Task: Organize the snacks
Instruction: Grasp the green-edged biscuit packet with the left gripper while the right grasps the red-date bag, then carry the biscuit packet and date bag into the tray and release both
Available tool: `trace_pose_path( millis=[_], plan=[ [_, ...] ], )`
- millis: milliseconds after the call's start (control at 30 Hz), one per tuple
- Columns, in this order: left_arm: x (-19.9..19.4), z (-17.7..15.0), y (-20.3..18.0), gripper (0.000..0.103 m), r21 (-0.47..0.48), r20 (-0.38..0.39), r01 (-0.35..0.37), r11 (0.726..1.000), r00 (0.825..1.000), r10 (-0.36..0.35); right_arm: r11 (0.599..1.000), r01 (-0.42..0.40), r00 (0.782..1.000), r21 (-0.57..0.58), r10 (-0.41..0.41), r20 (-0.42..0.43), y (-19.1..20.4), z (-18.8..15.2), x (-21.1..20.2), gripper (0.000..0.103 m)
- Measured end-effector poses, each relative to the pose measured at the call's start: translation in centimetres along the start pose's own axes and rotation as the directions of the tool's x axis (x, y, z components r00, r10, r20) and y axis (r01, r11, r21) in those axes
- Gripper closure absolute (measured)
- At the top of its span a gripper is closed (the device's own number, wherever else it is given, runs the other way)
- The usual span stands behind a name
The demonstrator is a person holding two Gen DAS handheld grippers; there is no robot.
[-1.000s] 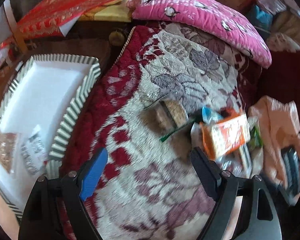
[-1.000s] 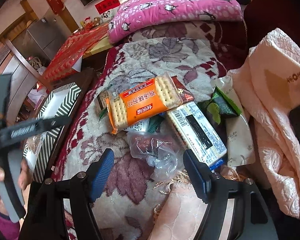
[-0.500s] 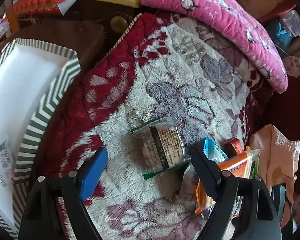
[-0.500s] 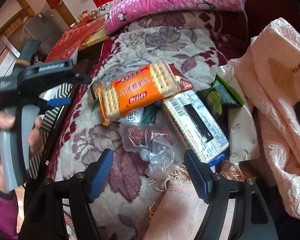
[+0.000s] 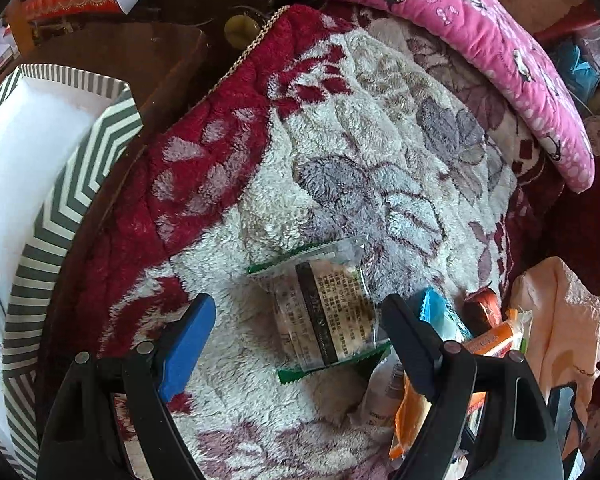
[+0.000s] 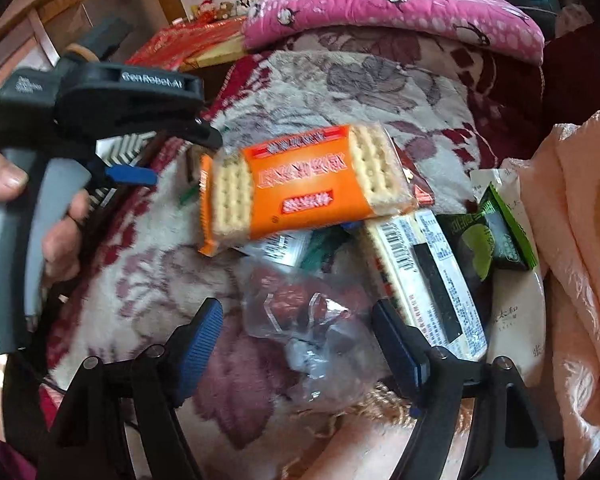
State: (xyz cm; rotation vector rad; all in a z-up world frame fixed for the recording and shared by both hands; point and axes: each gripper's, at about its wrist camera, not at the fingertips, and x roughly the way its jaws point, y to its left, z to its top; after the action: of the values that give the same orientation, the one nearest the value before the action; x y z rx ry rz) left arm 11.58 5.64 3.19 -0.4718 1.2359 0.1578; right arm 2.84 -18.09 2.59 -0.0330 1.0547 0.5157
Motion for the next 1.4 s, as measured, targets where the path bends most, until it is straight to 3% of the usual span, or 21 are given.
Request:
trace_pose_path(
  millis=[167, 233, 300, 367, 433, 500, 600, 733, 1067, 1400],
  plan=[
    [1.1, 0.0, -0.1, 0.019, -0.013, -0.017, -0.016, 1.000, 1.000, 0.015, 0.999, -0.032, 0.999, 0.028, 0.032, 0.003, -0.6, 0.0, 0.3, 0.024],
    [1.3, 0.1, -0.3, 0.019, -0.007, -0.014, -0.025, 1.000, 1.000, 0.024, 0.999, -0.029, 1.000, 0.042, 0.029, -0.008, -0.8, -0.1, 0.7, 0.037],
    [1.3, 0.1, -0.4, 0.019, 0.000, -0.007, -0.024, 1.000, 1.000, 0.024, 0.997, -0.045, 0.999, 0.069, 0.045, 0.001, -1.3, -0.2, 0.6, 0.042],
    [1.3, 0.1, -0.3, 0.024, 0.001, 0.004, -0.017, 1.000, 1.000, 0.017, 0.995, -0.059, 0.998, 0.083, 0.059, 0.002, -1.5, -0.3, 0.5, 0.049],
    [1.2, -0.1, -0.2, 0.043, 0.021, 0.015, -0.040, 0.999, 0.999, 0.040, 0.995, -0.057, 0.998, 0.079, 0.057, 0.000, -1.3, -0.3, 0.5, 0.053],
    [1.0, -0.4, -0.1, 0.054, 0.051, 0.029, -0.062, 0.997, 0.998, 0.060, 0.996, -0.053, 0.999, 0.075, 0.053, 0.000, -1.0, -0.4, 0.3, 0.055],
    [0.4, -0.8, 1.1, 0.055, 0.049, 0.028, -0.021, 0.999, 0.999, 0.020, 0.995, -0.051, 0.999, 0.090, 0.051, 0.005, -1.0, -0.6, -0.2, 0.057],
    [-1.0, -1.9, 2.3, 0.055, 0.067, 0.036, -0.022, 0.998, 0.999, 0.019, 0.993, -0.062, 0.998, 0.098, 0.060, 0.017, -0.6, -1.1, -1.4, 0.058],
    [-5.5, -6.9, 3.2, 0.055, 0.222, 0.118, -0.115, 0.968, 0.989, 0.091, 0.994, -0.077, 0.997, 0.076, 0.075, 0.028, 1.1, -1.3, -3.4, 0.058],
    [-8.6, -9.2, 3.8, 0.055, 0.279, 0.190, -0.156, 0.947, 0.976, 0.105, 0.996, -0.083, 0.995, 0.015, 0.083, 0.049, 4.2, 0.2, -4.5, 0.058]
  ],
)
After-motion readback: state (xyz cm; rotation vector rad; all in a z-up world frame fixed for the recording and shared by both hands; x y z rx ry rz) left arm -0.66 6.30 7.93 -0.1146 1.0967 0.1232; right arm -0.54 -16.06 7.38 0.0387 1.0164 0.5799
